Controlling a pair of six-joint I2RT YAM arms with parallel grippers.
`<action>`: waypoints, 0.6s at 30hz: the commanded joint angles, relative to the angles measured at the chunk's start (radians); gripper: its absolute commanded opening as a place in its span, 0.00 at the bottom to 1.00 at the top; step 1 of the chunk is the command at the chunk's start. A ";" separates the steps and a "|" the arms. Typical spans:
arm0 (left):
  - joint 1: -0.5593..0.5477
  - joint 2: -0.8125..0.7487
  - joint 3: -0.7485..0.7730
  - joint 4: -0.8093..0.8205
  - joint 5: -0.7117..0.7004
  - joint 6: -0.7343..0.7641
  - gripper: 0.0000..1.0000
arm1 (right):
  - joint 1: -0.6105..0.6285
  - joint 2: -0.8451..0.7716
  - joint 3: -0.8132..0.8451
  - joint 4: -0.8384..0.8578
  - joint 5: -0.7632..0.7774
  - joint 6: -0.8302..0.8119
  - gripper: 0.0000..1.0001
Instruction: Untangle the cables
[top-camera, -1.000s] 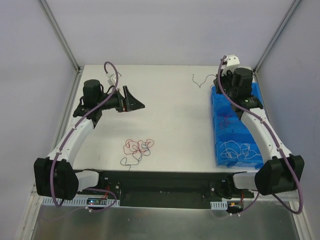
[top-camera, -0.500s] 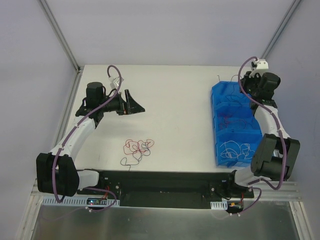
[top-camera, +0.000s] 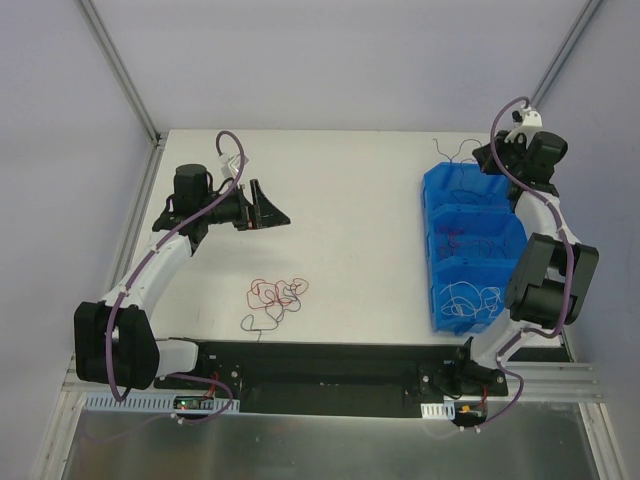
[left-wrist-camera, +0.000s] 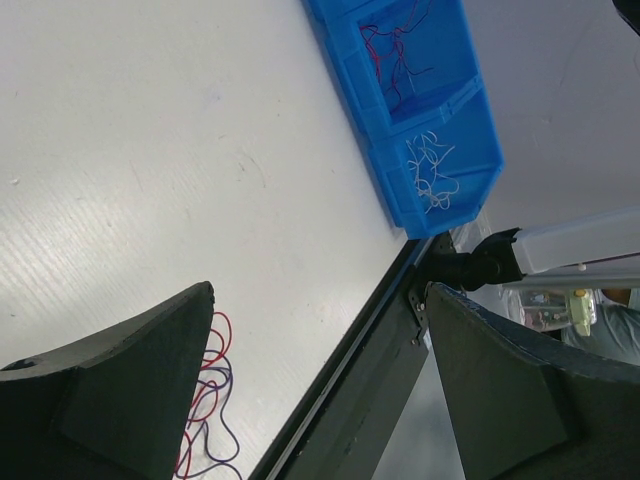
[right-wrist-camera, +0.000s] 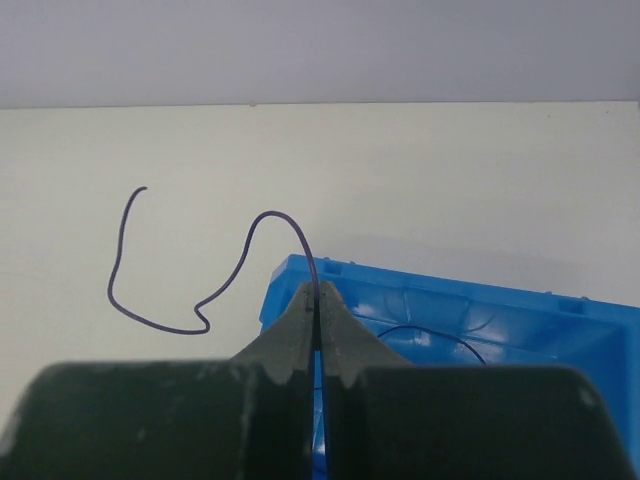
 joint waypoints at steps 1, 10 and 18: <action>0.008 -0.010 0.009 0.019 0.035 0.026 0.86 | 0.003 0.037 0.050 0.049 -0.018 0.036 0.00; 0.008 -0.003 0.009 0.017 0.036 0.023 0.85 | 0.000 -0.017 0.031 -0.170 0.189 -0.150 0.00; 0.010 0.013 0.015 0.019 0.055 0.019 0.85 | 0.016 -0.057 0.042 -0.391 0.442 -0.308 0.00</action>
